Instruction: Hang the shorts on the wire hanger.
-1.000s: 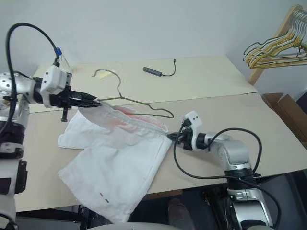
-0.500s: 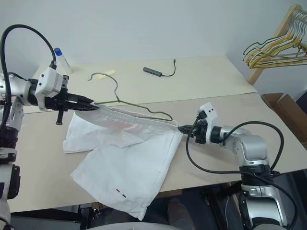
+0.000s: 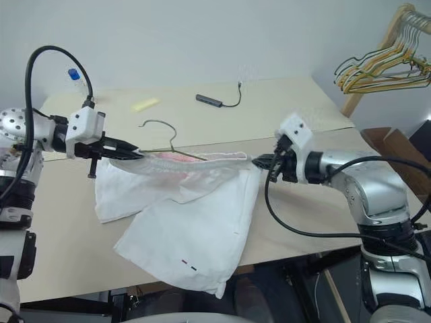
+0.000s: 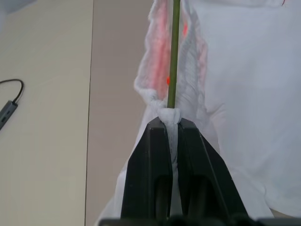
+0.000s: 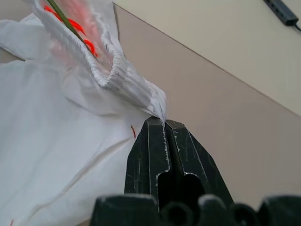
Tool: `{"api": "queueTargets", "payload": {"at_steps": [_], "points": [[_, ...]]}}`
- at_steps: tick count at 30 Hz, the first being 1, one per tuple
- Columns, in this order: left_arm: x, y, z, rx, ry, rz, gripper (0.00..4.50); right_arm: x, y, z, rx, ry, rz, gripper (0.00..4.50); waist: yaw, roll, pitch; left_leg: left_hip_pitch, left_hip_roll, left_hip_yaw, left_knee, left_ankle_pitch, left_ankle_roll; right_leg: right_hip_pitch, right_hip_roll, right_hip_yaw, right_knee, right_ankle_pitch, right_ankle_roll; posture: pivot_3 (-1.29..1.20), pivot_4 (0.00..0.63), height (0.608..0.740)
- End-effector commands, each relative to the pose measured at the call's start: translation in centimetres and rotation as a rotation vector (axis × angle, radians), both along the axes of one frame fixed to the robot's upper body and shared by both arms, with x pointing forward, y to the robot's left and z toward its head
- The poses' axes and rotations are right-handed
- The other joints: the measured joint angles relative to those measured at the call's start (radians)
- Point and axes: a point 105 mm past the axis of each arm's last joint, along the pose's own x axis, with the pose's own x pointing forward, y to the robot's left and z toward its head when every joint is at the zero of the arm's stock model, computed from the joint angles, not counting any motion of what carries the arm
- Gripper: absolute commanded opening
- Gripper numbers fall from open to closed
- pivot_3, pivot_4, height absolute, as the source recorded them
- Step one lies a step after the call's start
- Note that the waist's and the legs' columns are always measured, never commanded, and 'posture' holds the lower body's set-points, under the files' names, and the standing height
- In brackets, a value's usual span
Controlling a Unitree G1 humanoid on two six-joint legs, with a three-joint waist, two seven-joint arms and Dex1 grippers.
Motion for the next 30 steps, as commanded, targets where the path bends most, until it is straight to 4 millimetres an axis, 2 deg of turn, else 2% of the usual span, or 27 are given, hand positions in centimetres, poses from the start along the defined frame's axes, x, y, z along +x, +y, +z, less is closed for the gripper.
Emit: {"api": "queueTargets", "payload": {"at_steps": [1, 4, 10, 17, 20, 26, 30], "points": [[-0.4, 0.1, 1.9, -0.021, -0.075, 0.003, 0.0, -1.4, 2.8, 2.1, -0.069, -0.08, 0.126, 0.04, -0.01, 0.0, 0.0, 0.0, 0.0, 0.0, 0.0, 0.0, 0.0, 0.0, 0.0, 0.0, 0.0, 0.0, 0.0, -0.09, 0.0, 0.74], [-0.4, 0.2, 1.9, -0.016, -0.078, 0.014, 0.0, -1.5, 4.1, 2.3, -0.118, -0.084, 0.162, 0.04, -0.019, 0.0, 0.0, 0.0, 0.0, 0.0, 0.0, 0.0, 0.0, 0.0, 0.0, 0.0, 0.0, 0.0, 0.0, -0.08, 0.0, 0.74], [-0.6, 0.0, 1.3, 0.002, -0.08, 0.014, 0.0, -0.4, 4.6, 3.2, -0.119, -0.118, 0.15, 0.04, -0.024, 0.0, 0.0, 0.0, 0.0, -0.001, 0.0, 0.0, 0.0, 0.0, -0.001, -0.001, 0.0, 0.0, 0.0, -0.06, 0.0, 0.74], [-0.8, -0.4, 1.9, -0.059, -0.088, 0.014, 0.0, 0.2, 5.2, 2.5, -0.18, -0.2, 0.188, 0.04, -0.031, 0.0, 0.0, -0.001, 0.0, -0.001, 0.0, 0.0, 0.0, 0.0, -0.001, -0.001, 0.0, 0.0, 0.0, -0.05, 0.0, 0.74], [-0.8, -0.5, 2.0, -0.068, -0.09, 0.018, 0.0, 0.3, 5.3, 2.1, -0.181, -0.221, 0.205, 0.65, -0.032, 0.0, 0.0, -0.001, 0.0, -0.001, 0.0, 0.0, 0.0, 0.0, -0.001, -0.001, 0.0, 0.0, 0.0, -0.05, 0.0, 0.74], [-0.6, -0.7, 1.8, -0.068, -0.095, 0.019, 0.0, 0.4, 5.3, 1.2, -0.183, -0.204, 0.229, 2.61, -0.032, 0.0, 0.0, -0.001, -0.001, -0.001, 0.0, 0.0, 0.0, 0.0, -0.001, -0.001, 0.0, 0.0, 0.0, -0.05, 0.0, 0.74], [-0.5, -0.7, 1.7, -0.071, -0.098, 0.021, 0.0, 0.4, 5.3, 0.8, -0.19, -0.201, 0.252, 2.61, -0.032, 0.0, 0.0, 0.0, -0.001, -0.001, 0.0, 0.0, 0.0, 0.0, -0.001, -0.001, 0.0, 0.0, 0.0, -0.05, 0.0, 0.74]]}}
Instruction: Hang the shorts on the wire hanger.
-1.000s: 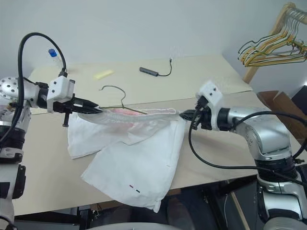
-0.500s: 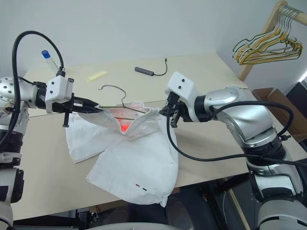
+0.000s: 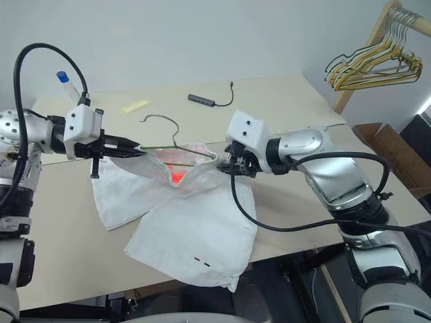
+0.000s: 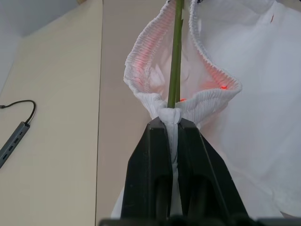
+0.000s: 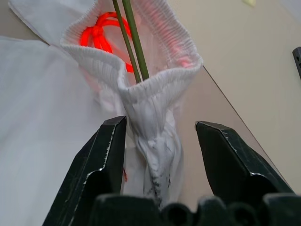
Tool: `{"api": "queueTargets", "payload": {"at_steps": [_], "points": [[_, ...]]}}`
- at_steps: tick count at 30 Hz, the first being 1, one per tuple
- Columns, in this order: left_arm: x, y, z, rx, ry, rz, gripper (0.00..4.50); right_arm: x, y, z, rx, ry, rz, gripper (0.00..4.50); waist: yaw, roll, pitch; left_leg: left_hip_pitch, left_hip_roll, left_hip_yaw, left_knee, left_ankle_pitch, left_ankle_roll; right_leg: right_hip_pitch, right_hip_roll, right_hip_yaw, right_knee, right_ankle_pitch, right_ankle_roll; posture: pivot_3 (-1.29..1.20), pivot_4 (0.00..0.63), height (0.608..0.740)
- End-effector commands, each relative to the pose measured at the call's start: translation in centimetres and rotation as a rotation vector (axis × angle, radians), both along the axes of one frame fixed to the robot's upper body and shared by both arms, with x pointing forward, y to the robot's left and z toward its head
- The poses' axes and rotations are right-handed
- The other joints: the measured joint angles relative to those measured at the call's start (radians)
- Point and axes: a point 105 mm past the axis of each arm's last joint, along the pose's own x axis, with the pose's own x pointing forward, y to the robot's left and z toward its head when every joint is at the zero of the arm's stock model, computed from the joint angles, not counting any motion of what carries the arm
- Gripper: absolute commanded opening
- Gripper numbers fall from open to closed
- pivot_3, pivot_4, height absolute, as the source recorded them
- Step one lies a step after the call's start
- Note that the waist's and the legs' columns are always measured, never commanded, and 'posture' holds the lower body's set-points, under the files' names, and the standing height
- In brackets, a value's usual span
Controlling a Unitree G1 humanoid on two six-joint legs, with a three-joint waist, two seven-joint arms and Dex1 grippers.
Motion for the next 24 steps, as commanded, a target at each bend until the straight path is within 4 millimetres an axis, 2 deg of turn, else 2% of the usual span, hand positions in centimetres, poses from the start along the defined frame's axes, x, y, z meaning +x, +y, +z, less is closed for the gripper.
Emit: {"api": "queueTargets", "payload": {"at_steps": [1, 12, 15, 20, 21, 24], "points": [[0.0, -0.2, 1.5, -0.026, -0.068, -0.006, 0.0, -0.2, 0.3, 0.6, 0.006, -0.038, 0.041, 2.61, 0.0, 0.0, 0.0, 0.0, 0.0, 0.0, 0.0, 0.0, 0.0, 0.0, 0.0, 0.0, 0.0, 0.0, 0.0, -0.05, 0.0, 0.74], [-0.5, -0.7, 1.6, -0.039, -0.067, -0.047, 0.0, 0.1, 1.1, 0.0, 0.065, 0.038, 0.059, 2.61, -0.001, 0.0, 0.0, 0.0, 0.0, 0.0, 0.0, 0.0, 0.0, 0.0, 0.0, 0.0, 0.0, 0.0, 0.0, -0.05, 0.0, 0.74], [-0.5, -0.9, 1.4, -0.035, -0.067, -0.05, 0.0, 0.4, 1.4, -0.3, 0.075, 0.049, 0.049, 2.04, -0.002, 0.0, 0.0, 0.0, 0.0, 0.0, 0.0, 0.0, 0.0, 0.0, 0.0, 0.0, 0.0, 0.0, 0.0, -0.05, 0.0, 0.74], [-0.3, -0.9, 1.1, -0.018, -0.075, -0.044, 0.0, 0.5, 1.3, -0.3, 0.082, 0.053, 0.043, 0.32, -0.002, 0.0, 0.0, 0.0, 0.0, -0.001, 0.0, 0.0, 0.0, 0.0, 0.0, 0.0, 0.0, 0.0, 0.0, -0.05, 0.0, 0.74], [-0.2, -0.9, 1.0, -0.017, -0.077, -0.043, 0.0, 0.5, 1.3, -0.3, 0.082, 0.051, 0.042, 0.1, -0.002, 0.0, 0.0, 0.0, 0.0, -0.001, 0.0, 0.0, 0.0, 0.0, 0.0, 0.0, 0.0, 0.0, 0.0, -0.05, 0.0, 0.74], [0.0, -0.9, 0.8, -0.022, -0.083, -0.041, 0.0, 0.7, 1.1, -0.1, 0.088, 0.05, 0.032, 0.03, -0.002, 0.0, 0.0, 0.0, 0.0, 0.0, 0.0, 0.0, 0.0, 0.0, 0.0, 0.0, 0.0, 0.0, 0.0, -0.06, 0.0, 0.74]]}}
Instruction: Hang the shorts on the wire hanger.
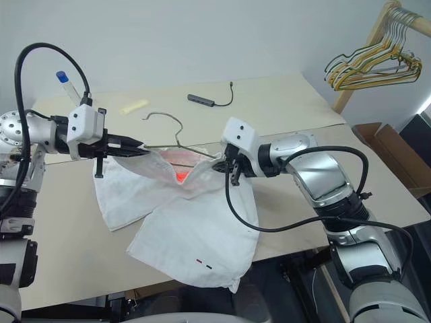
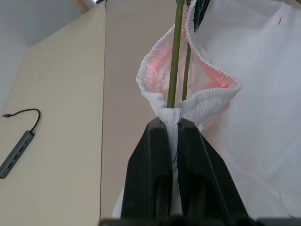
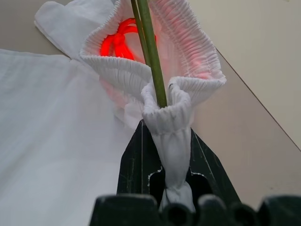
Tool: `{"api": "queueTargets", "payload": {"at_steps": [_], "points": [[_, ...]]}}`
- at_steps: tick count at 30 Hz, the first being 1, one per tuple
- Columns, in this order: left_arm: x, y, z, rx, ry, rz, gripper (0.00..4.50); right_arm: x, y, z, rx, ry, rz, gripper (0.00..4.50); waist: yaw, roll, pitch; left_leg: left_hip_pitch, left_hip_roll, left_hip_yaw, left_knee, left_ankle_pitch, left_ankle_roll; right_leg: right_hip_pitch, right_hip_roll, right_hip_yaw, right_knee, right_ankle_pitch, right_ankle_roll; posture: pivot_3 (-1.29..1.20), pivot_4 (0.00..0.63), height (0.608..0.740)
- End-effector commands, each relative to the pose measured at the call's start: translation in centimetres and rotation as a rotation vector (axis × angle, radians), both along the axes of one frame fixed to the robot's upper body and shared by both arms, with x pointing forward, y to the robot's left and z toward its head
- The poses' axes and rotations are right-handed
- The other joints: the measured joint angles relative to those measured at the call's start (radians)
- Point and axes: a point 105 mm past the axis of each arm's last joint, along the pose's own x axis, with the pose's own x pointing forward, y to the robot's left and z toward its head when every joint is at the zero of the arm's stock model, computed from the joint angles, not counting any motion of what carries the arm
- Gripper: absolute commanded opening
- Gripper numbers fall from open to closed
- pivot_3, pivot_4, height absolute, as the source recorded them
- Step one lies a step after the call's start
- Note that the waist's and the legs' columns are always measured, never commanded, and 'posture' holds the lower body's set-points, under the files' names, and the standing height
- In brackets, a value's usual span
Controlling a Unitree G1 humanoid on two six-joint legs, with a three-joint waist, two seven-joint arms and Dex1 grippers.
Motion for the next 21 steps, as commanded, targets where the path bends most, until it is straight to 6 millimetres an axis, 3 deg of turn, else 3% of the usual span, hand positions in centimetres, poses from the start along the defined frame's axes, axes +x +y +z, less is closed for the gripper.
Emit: {"api": "queueTargets", "payload": {"at_steps": [1, 2, 9, 14, 17, 21], "points": [[0.2, -0.4, 0.8, -0.034, -0.033, -0.008, 0.0, 0.5, -0.4, 1.5, 0.026, -0.059, -0.026, 0.03, 0.0, 0.0, 0.0, 0.0, 0.0, 0.0, 0.0, 0.0, 0.0, 0.0, 0.0, 0.0, 0.0, 0.0, 0.0, -0.06, 0.0, 0.74], [0.3, -0.5, 1.0, -0.06, -0.029, -0.005, 0.67, 0.5, -0.5, 1.6, 0.026, -0.059, -0.027, 0.03, 0.0, 0.0, 0.0, 0.0, 0.0, 0.0, 0.0, 0.0, 0.0, 0.0, 0.0, 0.0, 0.0, 0.0, 0.0, -0.06, 0.0, 0.74], [0.7, -0.8, 2.6, -0.153, -0.071, 0.001, 2.86, 0.7, -0.8, 1.8, 0.043, -0.057, -0.062, 0.03, -0.002, 0.0, 0.0, 0.0, 0.0, 0.0, 0.0, 0.0, 0.0, 0.0, 0.0, 0.0, 0.0, 0.0, 0.0, -0.07, 0.0, 0.74], [0.6, -0.5, 5.9, -0.292, -0.158, 0.004, 4.46, 0.9, -1.9, 1.7, 0.05, -0.048, -0.12, 0.03, -0.004, 0.0, 0.0, 0.0, 0.0, 0.0, 0.0, 0.0, 0.0, 0.0, 0.0, 0.0, 0.0, 0.0, 0.0, -0.09, 0.0, 0.74], [0.8, 0.1, 7.1, -0.372, -0.19, 0.046, 4.5, 1.1, -3.5, 2.0, 0.068, -0.029, -0.211, 0.03, -0.006, 0.0, 0.0, 0.0, 0.0, 0.0, 0.0, 0.0, 0.0, 0.0, 0.0, 0.0, 0.0, 0.0, 0.0, -0.12, 0.0, 0.74], [0.7, 0.4, 6.6, -0.406, -0.179, 0.078, 4.5, 1.3, -6.8, 1.9, 0.082, 0.013, -0.403, 0.02, -0.01, 0.0, 0.0, 0.0, -0.001, -0.001, 0.0, 0.0, 0.0, 0.0, -0.002, 0.0, 0.0, 0.0, 0.0, -0.15, 0.0, 0.74]]}}
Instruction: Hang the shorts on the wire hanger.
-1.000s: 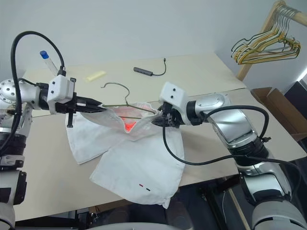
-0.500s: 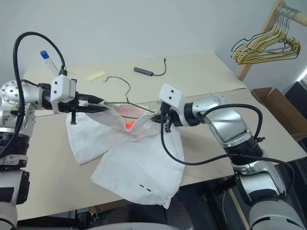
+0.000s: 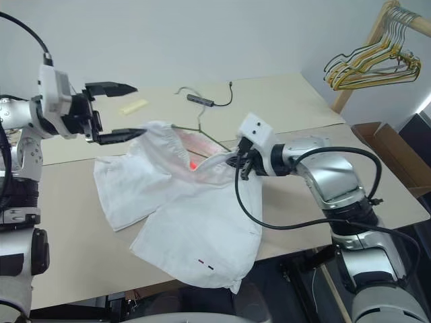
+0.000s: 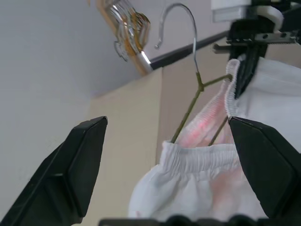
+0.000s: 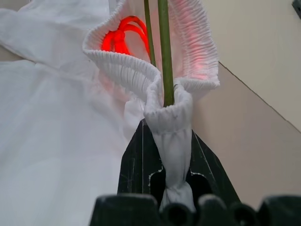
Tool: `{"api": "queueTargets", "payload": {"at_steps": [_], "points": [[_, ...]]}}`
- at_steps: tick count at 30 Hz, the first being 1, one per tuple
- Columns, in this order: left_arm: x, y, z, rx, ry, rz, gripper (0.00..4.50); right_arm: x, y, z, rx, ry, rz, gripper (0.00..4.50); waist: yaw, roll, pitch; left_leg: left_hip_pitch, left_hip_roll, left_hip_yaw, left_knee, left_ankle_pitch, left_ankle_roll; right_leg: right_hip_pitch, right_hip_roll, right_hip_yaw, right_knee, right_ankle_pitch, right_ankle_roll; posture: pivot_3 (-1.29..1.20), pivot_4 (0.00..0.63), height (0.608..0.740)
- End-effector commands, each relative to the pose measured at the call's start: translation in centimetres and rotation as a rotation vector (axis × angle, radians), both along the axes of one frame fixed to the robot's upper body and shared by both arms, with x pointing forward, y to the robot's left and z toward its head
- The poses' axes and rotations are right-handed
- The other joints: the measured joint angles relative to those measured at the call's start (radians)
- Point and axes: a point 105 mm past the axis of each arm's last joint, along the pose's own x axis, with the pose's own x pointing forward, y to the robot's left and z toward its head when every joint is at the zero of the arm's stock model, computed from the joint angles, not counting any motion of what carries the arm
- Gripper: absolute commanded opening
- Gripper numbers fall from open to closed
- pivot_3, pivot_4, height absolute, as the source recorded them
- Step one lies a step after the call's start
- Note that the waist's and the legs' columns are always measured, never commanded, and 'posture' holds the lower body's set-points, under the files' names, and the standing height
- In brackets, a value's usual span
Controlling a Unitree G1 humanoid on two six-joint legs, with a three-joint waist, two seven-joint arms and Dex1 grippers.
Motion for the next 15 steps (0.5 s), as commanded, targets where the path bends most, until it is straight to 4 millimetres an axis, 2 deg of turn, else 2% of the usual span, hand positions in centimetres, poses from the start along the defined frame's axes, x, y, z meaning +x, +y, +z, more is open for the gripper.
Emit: {"api": "queueTargets", "payload": {"at_steps": [1, 3, 7, 15], "points": [[-0.7, -0.2, 0.3, -0.031, -0.028, -0.008, 4.5, 0.2, -3.2, 1.8, 0.016, -0.029, -0.186, 0.02, -0.005, 0.0, 0.0, 0.0, 0.0, 0.0, 0.0, 0.0, 0.0, 0.0, 0.0, 0.0, 0.0, 0.0, 0.0, -0.16, 0.0, 0.74], [-1.0, -0.6, -0.5, -0.049, -0.006, -0.026, 4.5, 0.1, -5.7, 1.7, 0.024, 0.004, -0.331, 0.02, -0.011, 0.0, 0.0, 0.0, 0.0, 0.0, 0.0, 0.0, 0.0, 0.0, 0.0, 0.0, 0.0, 0.0, 0.0, -0.18, 0.0, 0.74], [-1.7, -1.8, -1.1, -0.104, 0.019, -0.069, 4.5, -0.7, -9.6, 1.4, -0.005, 0.059, -0.515, 0.02, -0.027, 0.0, 0.0, 0.0, 0.0, 0.0, 0.0, 0.0, 0.0, 0.0, -0.001, 0.0, 0.0, 0.0, 0.0, -0.22, 0.0, 0.74], [-1.5, -3.3, -1.2, -0.156, 0.031, -0.086, 4.5, -2.5, -19.2, 2.7, -0.059, 0.057, -0.952, 0.02, -0.084, 0.001, -0.001, 0.0, 0.0, 0.0, -0.001, 0.0, 0.0, 0.001, -0.001, 0.001, 0.0, 0.0, 0.0, -0.27, 0.0, 0.74]]}}
